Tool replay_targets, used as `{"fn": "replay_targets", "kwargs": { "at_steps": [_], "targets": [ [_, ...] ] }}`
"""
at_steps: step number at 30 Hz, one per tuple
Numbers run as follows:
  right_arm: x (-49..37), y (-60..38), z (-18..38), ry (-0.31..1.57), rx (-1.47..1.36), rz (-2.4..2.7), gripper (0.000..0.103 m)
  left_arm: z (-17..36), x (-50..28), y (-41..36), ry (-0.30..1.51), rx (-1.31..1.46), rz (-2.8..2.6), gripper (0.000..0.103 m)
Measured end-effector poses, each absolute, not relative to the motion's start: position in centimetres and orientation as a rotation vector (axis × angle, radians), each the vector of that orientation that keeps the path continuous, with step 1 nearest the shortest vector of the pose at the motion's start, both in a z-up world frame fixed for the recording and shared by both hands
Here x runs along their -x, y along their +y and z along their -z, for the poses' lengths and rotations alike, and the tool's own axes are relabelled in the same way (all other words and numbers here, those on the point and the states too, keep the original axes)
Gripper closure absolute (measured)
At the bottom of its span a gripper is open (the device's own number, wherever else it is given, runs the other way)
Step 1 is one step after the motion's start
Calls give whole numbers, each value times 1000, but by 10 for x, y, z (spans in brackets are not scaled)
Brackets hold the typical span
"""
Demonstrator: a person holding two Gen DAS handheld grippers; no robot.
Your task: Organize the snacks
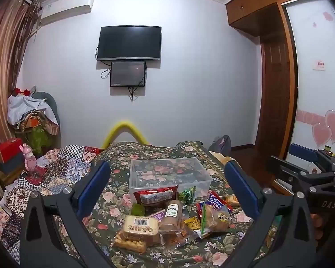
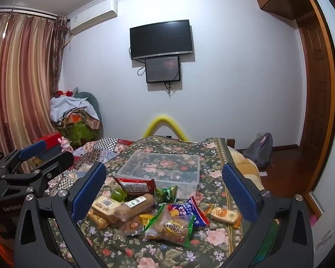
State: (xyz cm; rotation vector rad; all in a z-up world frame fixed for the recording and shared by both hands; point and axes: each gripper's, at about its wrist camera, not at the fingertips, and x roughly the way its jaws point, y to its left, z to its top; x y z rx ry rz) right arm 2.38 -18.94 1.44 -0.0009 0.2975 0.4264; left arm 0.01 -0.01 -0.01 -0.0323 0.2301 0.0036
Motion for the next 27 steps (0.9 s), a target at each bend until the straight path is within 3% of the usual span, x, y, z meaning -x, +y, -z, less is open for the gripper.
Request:
{"fn": "replay_targets", "kwargs": {
  "at_steps": [27],
  "targets": [
    [-25,-190,-13,303,-6,-429,0,0,-2,0,231,39,-7,0]
  ]
}}
